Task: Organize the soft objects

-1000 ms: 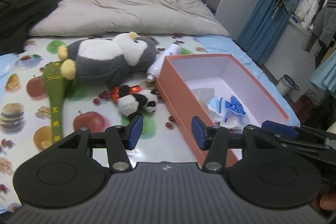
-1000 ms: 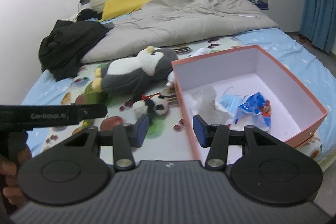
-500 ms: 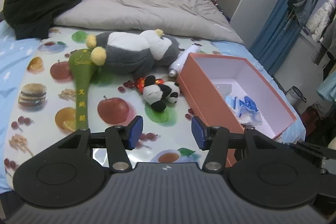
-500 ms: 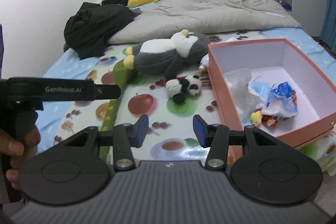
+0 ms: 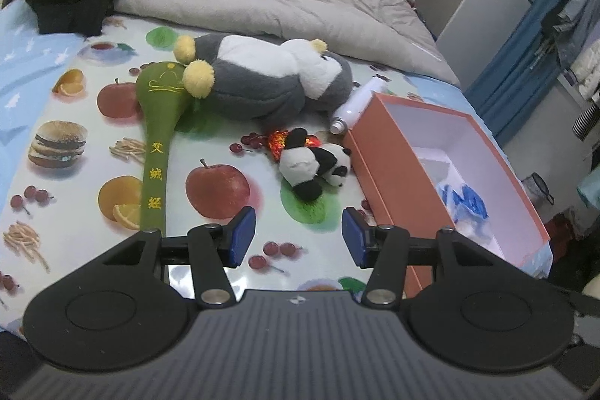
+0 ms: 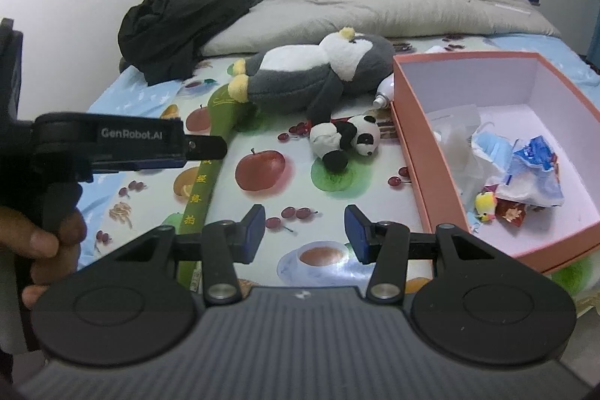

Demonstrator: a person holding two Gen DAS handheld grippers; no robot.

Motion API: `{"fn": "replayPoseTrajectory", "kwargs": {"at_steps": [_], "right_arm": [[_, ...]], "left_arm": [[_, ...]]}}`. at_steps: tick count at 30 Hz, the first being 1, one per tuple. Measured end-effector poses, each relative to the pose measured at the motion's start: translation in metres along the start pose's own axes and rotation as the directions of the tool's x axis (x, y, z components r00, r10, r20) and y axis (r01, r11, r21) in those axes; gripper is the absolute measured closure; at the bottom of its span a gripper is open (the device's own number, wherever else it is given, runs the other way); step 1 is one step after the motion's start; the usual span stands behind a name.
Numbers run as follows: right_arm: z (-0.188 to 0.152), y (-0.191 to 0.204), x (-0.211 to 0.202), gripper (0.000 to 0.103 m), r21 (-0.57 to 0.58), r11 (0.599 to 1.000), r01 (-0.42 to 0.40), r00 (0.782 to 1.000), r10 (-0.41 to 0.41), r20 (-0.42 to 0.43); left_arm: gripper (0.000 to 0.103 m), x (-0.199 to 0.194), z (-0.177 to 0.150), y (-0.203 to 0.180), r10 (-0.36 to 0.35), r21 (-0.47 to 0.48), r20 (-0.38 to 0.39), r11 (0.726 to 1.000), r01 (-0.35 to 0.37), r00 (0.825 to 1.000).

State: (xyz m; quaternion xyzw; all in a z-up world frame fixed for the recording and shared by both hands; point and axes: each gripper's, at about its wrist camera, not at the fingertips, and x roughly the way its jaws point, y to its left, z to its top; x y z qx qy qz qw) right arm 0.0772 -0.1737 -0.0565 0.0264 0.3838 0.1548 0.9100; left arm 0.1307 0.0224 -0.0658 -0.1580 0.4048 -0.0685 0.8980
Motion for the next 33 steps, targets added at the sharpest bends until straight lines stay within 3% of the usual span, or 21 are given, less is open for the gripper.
{"fn": "replayPoseTrajectory", "kwargs": {"at_steps": [14,28,33], "right_arm": [[0.037,-0.008,0.099,0.053,-0.047,0.999,0.007,0.994,-0.011,-0.104],[0.057,-0.026,0.206,0.054,-0.076,0.996,0.04,0.981,-0.053,-0.188],[0.056,-0.022,0.23,0.054,-0.162,0.985,0.066,0.975,-0.098,-0.2]], "left_arm": [[0.047,0.116,0.045,0.055,-0.061,-0.156,-0.066,0.986,0.05,0.996],[0.047,0.236,0.073,0.088,-0.199,-0.307,-0.117,0.939,0.155,0.973],[0.047,0.259,0.076,0.092,-0.237,-0.343,-0.102,0.92,0.189,0.966]]}}
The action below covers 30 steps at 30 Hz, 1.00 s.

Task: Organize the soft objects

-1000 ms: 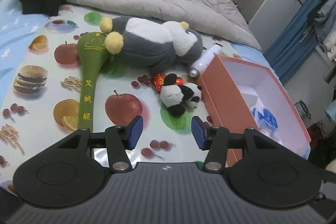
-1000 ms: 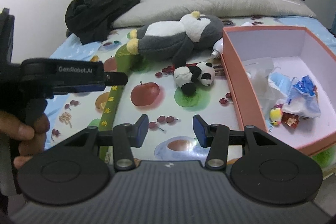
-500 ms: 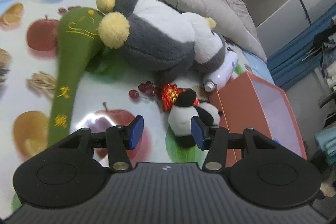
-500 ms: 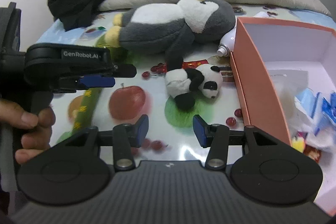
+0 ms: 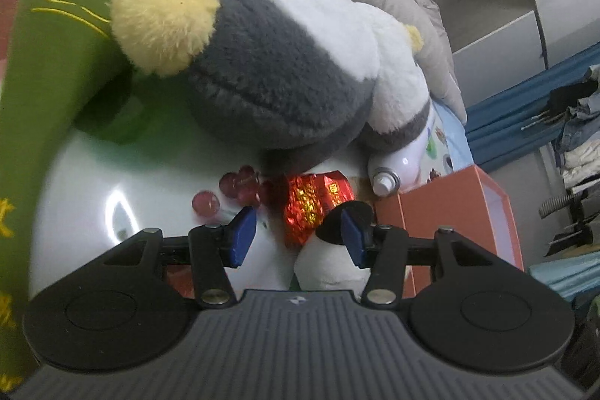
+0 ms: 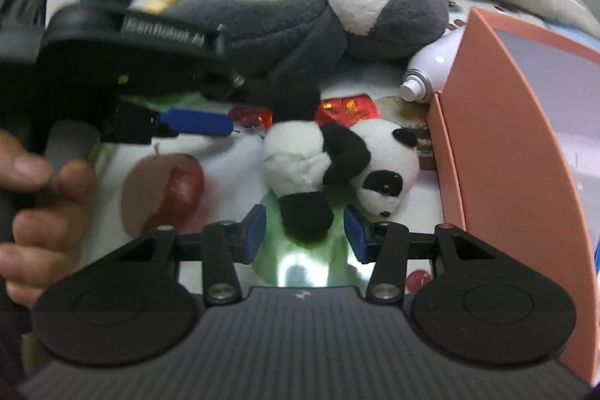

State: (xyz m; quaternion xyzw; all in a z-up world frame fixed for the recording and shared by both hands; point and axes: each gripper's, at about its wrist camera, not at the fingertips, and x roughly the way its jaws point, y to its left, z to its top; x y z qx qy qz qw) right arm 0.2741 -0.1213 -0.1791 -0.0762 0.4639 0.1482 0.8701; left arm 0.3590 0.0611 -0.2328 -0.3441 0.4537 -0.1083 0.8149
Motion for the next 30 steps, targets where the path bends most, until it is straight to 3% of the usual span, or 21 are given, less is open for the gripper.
{"fn": "replayPoseTrajectory", "kwargs": {"at_steps": [4,7,11,18,21,30], "right_arm": [[0.0,-0.001,0.01,0.056,-0.006,1.0,-0.016,1.0,0.016,-0.011],[-0.002,-0.001,0.015,0.071,-0.009,1.0,-0.014,1.0,0.014,-0.017],[-0.004,-0.002,0.009,0.074,-0.002,1.0,-0.018,1.0,0.018,-0.006],[-0.014,-0.003,-0.001,0.075,-0.009,1.0,-0.006,1.0,0.006,-0.024],[-0.02,-0.004,-0.007,0.075,-0.009,1.0,-0.001,1.0,0.001,-0.027],[-0.029,-0.003,-0.018,0.075,-0.013,1.0,0.006,0.999,-0.007,-0.034]], "left_arm": [[0.047,0.01,0.006,0.004,-0.003,-0.017,0.001,1.0,0.003,1.0],[0.047,0.017,0.008,0.005,-0.004,-0.027,-0.005,1.0,0.004,1.0],[0.048,0.022,0.008,0.005,-0.017,-0.051,0.0,0.999,0.017,1.0],[0.064,0.032,0.003,0.0,-0.015,-0.091,0.001,0.996,0.015,1.0],[0.079,0.036,0.001,-0.002,0.01,-0.093,0.002,0.996,-0.01,1.0],[0.087,0.026,-0.006,-0.01,0.053,-0.058,0.023,0.997,-0.051,0.998]]}}
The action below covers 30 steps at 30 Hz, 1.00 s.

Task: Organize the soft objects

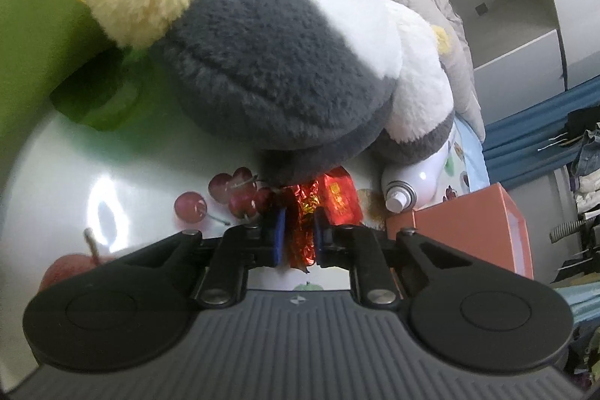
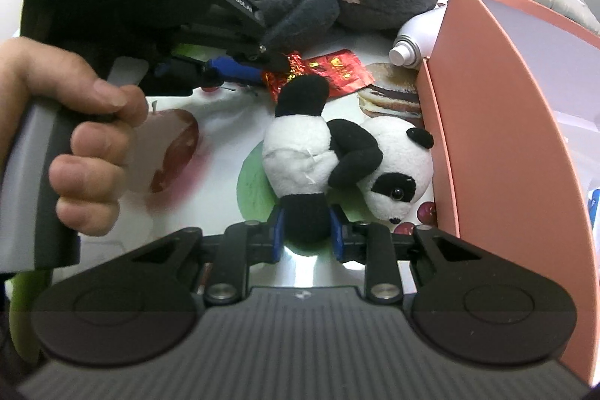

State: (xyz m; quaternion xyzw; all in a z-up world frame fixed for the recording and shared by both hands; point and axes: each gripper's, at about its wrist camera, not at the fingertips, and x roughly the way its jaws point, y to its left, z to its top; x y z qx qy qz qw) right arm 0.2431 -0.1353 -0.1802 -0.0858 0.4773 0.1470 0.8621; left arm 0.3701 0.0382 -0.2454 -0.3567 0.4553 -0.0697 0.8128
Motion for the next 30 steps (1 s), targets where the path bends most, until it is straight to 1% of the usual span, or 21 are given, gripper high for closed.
{"fn": "replayPoseTrajectory", "kwargs": {"at_steps": [7,18,24,26,28,30], "right_arm": [[-0.007,0.005,-0.012,0.075,-0.012,1.0,-0.01,1.0,0.01,0.002],[-0.033,0.026,-0.042,0.075,-0.074,0.996,-0.046,0.999,0.045,-0.016],[-0.045,0.032,-0.055,0.074,-0.092,0.994,-0.054,0.998,0.053,-0.02],[-0.048,0.034,-0.062,0.074,-0.091,0.994,-0.058,0.998,0.056,-0.02],[-0.052,0.035,-0.066,0.074,-0.086,0.994,-0.072,0.997,0.07,-0.025],[-0.055,0.034,-0.067,0.073,-0.071,0.995,-0.066,0.997,0.064,-0.032]], "left_arm": [[0.09,-0.031,-0.019,0.005,0.043,0.011,0.023,0.999,-0.043,0.999],[0.095,-0.097,-0.069,0.025,0.112,0.019,0.038,0.993,-0.113,0.993],[0.096,-0.128,-0.102,0.037,0.136,0.023,0.022,0.99,-0.136,0.99],[0.096,-0.138,-0.111,0.04,0.131,0.014,0.016,0.991,-0.131,0.991],[0.096,-0.146,-0.119,0.041,0.131,0.023,0.014,0.991,-0.132,0.991],[0.096,-0.148,-0.126,0.04,0.125,0.034,-0.013,0.992,-0.125,0.992]]}}
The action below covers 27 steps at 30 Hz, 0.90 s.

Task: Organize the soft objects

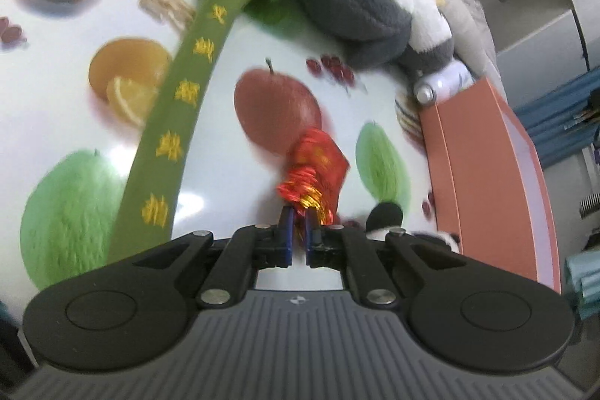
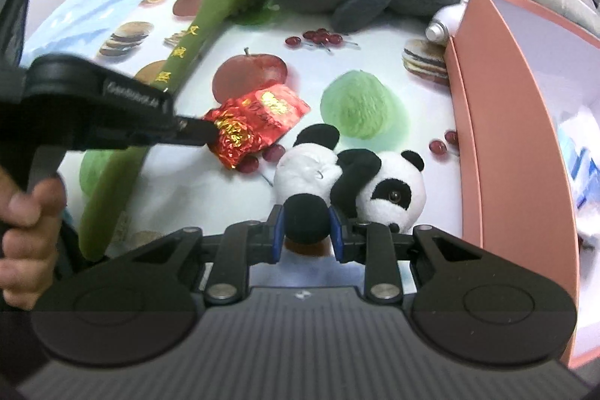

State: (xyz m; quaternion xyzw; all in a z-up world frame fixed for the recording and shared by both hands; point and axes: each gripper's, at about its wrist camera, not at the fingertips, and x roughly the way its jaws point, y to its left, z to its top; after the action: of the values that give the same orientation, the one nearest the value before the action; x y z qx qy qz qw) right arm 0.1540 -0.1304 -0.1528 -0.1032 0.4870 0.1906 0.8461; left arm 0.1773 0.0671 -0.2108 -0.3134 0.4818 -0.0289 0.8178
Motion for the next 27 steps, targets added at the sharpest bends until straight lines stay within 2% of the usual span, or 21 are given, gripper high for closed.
{"fn": "replayPoseTrajectory", "kwargs": {"at_steps": [5,7,11,14,17,19,21,27], "right_arm": [[-0.005,-0.001,-0.004,0.068,0.048,0.999,0.011,1.0,-0.01,-0.012],[-0.006,-0.004,-0.007,0.061,0.097,0.995,0.007,1.0,-0.006,-0.014],[-0.012,-0.014,-0.016,0.042,0.246,0.969,-0.007,1.0,0.006,0.004],[-0.019,-0.027,-0.02,0.037,0.42,0.905,-0.065,0.998,0.05,0.046],[-0.026,-0.034,-0.023,0.037,0.559,0.826,-0.077,0.996,0.041,0.077],[-0.03,-0.041,-0.025,0.037,0.644,0.759,-0.093,0.993,0.025,0.113],[-0.032,-0.045,-0.023,0.037,0.7,0.704,-0.117,0.99,0.031,0.135],[-0.03,-0.054,-0.012,0.037,0.775,0.615,-0.146,0.984,0.01,0.178]], "left_arm": [[0.092,-0.008,-0.01,-0.008,0.012,0.079,-0.032,0.997,-0.009,0.999],[0.076,-0.013,-0.012,-0.008,0.006,0.098,-0.034,0.995,-0.003,0.999],[0.065,-0.025,-0.011,-0.011,0.018,0.161,0.0,0.987,-0.018,1.0],[0.059,-0.03,-0.007,-0.012,0.021,0.19,0.014,0.981,-0.024,1.0],[0.059,-0.029,-0.003,-0.015,0.029,0.224,0.026,0.974,-0.035,0.999],[0.058,-0.027,-0.002,-0.018,0.035,0.238,0.026,0.97,-0.04,0.999],[0.058,-0.023,-0.001,-0.021,0.037,0.253,0.025,0.967,-0.042,0.999],[0.052,-0.015,-0.002,-0.031,0.033,0.299,0.027,0.953,-0.04,0.999]]}}
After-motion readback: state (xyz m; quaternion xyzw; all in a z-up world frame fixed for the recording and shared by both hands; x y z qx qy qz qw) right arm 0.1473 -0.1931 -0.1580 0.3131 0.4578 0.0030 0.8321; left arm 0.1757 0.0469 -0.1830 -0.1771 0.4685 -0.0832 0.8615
